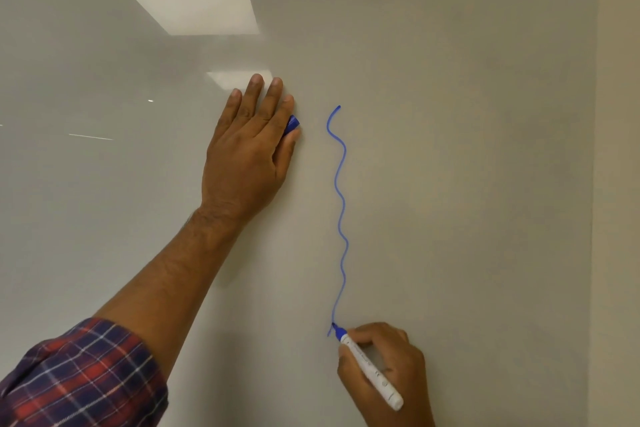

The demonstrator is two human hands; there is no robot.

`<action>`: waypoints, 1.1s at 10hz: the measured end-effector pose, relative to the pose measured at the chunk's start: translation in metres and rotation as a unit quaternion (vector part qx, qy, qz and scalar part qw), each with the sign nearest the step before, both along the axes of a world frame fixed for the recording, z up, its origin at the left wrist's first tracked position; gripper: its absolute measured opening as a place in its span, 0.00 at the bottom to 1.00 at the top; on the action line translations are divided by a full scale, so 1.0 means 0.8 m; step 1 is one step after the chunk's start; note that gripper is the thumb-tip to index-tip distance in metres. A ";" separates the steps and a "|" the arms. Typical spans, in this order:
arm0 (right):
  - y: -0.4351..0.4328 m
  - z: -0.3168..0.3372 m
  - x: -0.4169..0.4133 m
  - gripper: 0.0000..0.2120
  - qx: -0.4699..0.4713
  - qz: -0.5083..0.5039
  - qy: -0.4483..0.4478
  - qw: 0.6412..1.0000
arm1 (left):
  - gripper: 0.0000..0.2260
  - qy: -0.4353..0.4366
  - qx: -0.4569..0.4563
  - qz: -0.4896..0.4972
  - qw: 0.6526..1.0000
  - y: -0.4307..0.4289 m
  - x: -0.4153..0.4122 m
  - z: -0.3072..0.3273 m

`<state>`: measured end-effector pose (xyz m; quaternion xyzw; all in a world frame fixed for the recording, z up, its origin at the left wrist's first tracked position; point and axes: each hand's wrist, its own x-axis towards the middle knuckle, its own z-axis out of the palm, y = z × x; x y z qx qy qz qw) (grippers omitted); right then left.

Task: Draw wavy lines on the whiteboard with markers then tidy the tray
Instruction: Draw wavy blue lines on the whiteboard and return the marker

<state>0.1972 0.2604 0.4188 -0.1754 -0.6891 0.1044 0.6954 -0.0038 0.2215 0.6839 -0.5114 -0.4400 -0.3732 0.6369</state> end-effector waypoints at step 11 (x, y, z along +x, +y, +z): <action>0.024 0.302 0.017 0.02 0.097 0.063 0.060 0.991 | 0.22 -0.006 -0.013 -0.001 1.000 -0.001 0.000 -0.002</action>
